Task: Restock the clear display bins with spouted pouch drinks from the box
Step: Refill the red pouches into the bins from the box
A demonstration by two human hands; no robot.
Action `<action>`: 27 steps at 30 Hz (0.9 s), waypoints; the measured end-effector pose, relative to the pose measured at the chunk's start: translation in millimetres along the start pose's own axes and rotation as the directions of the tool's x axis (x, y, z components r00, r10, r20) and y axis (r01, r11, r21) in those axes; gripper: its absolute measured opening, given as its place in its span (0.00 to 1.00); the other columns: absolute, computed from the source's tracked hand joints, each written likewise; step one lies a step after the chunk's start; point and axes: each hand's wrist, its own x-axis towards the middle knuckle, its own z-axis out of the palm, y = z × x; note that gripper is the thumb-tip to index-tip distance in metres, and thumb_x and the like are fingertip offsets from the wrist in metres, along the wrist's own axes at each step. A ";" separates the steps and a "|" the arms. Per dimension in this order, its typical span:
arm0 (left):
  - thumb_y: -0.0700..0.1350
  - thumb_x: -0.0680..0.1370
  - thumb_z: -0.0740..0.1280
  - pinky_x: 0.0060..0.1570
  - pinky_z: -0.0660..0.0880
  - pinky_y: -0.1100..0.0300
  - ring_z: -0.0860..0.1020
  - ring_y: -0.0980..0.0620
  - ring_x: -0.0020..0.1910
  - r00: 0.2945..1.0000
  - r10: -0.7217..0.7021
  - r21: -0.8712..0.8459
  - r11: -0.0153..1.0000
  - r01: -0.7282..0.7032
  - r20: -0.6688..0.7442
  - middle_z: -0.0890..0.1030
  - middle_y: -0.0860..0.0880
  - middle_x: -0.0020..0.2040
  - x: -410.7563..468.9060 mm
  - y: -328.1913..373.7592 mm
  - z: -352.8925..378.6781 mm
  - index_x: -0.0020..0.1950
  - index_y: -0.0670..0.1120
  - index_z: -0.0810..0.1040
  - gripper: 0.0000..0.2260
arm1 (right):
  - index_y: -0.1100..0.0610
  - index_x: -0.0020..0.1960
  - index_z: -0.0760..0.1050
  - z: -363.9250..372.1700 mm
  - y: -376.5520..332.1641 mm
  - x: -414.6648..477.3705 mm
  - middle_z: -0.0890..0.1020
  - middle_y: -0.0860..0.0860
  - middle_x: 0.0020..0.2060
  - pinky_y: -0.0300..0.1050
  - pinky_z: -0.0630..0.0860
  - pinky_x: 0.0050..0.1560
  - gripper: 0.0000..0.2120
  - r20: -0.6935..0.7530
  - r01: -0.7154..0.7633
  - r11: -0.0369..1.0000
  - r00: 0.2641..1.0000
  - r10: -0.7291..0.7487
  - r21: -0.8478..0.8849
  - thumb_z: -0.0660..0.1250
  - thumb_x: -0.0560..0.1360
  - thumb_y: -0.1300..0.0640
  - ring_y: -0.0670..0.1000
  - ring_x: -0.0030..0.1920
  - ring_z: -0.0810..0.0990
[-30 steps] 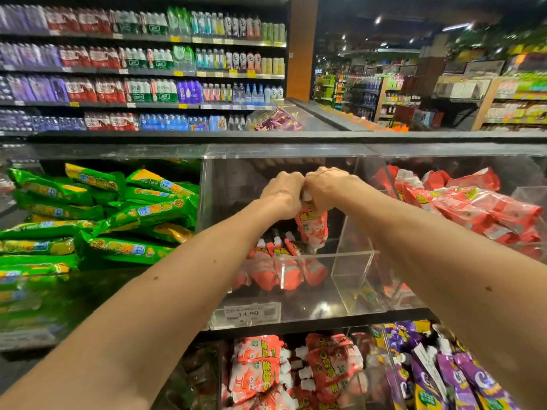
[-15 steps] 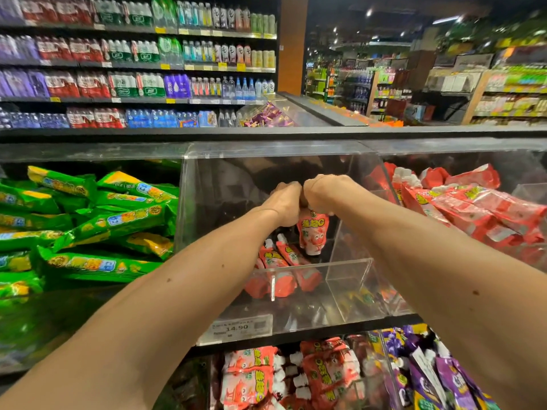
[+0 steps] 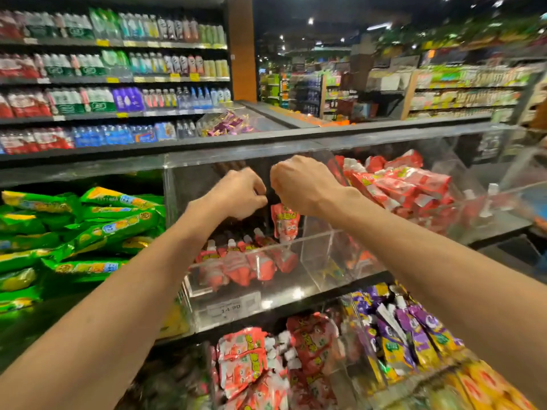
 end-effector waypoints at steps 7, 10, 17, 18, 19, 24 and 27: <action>0.42 0.77 0.72 0.32 0.69 0.72 0.76 0.58 0.30 0.856 0.219 -0.432 0.788 -0.438 -0.469 0.79 0.52 0.37 -126.2 41.1 31.9 0.49 0.50 0.83 0.03 | 0.57 0.50 0.79 26.1 -12.0 -146.6 0.80 0.52 0.46 0.50 0.77 0.46 0.08 -0.426 0.045 0.859 0.880 0.208 0.511 0.67 0.75 0.54 0.54 0.45 0.80; 0.43 0.75 0.71 0.37 0.68 0.71 0.74 0.55 0.34 0.830 0.252 -0.438 0.753 -0.491 -0.497 0.78 0.53 0.38 -170.4 69.6 97.3 0.48 0.49 0.82 0.03 | 0.57 0.53 0.78 61.5 -2.8 -233.3 0.78 0.50 0.48 0.50 0.78 0.46 0.09 -0.328 -0.093 0.736 0.853 0.407 0.671 0.68 0.75 0.54 0.49 0.43 0.79; 0.47 0.73 0.73 0.37 0.70 0.70 0.76 0.61 0.37 0.940 0.340 -0.626 0.742 -0.241 0.041 0.80 0.60 0.41 -225.7 198.9 312.3 0.48 0.58 0.81 0.07 | 0.55 0.58 0.76 143.1 84.8 -443.3 0.81 0.44 0.44 0.43 0.77 0.49 0.14 0.101 -0.575 0.439 0.677 0.729 0.690 0.69 0.74 0.53 0.49 0.44 0.82; 0.45 0.73 0.74 0.40 0.70 0.71 0.77 0.62 0.39 0.923 0.368 -0.617 0.754 -0.226 0.112 0.80 0.61 0.40 -228.0 225.3 336.8 0.48 0.57 0.82 0.08 | 0.55 0.55 0.78 149.1 102.1 -473.5 0.81 0.45 0.43 0.45 0.78 0.49 0.12 0.142 -0.630 0.412 0.642 0.754 0.658 0.68 0.74 0.52 0.51 0.44 0.82; 0.42 0.73 0.75 0.42 0.69 0.73 0.78 0.63 0.41 0.901 0.407 -0.600 0.761 -0.246 0.147 0.80 0.62 0.39 -229.4 253.5 358.9 0.49 0.55 0.83 0.09 | 0.56 0.53 0.79 153.6 120.8 -502.9 0.82 0.47 0.44 0.48 0.78 0.50 0.13 0.187 -0.684 0.383 0.604 0.775 0.621 0.67 0.74 0.50 0.52 0.45 0.82; 0.42 0.74 0.73 0.48 0.73 0.72 0.81 0.60 0.43 0.753 0.558 -0.635 0.732 -0.249 0.349 0.82 0.59 0.41 -234.9 409.4 458.9 0.49 0.51 0.83 0.06 | 0.52 0.57 0.79 144.9 223.8 -641.2 0.83 0.49 0.50 0.48 0.73 0.55 0.10 0.313 -0.869 0.180 0.350 0.883 0.461 0.70 0.76 0.53 0.51 0.51 0.81; 0.42 0.75 0.72 0.50 0.77 0.62 0.81 0.61 0.42 0.675 0.608 -0.686 0.699 -0.204 0.418 0.84 0.55 0.43 -233.4 496.6 502.8 0.49 0.52 0.82 0.06 | 0.56 0.58 0.79 129.6 280.3 -697.5 0.82 0.46 0.43 0.36 0.74 0.46 0.11 0.320 -0.848 -0.031 0.165 0.933 0.529 0.71 0.76 0.57 0.42 0.41 0.80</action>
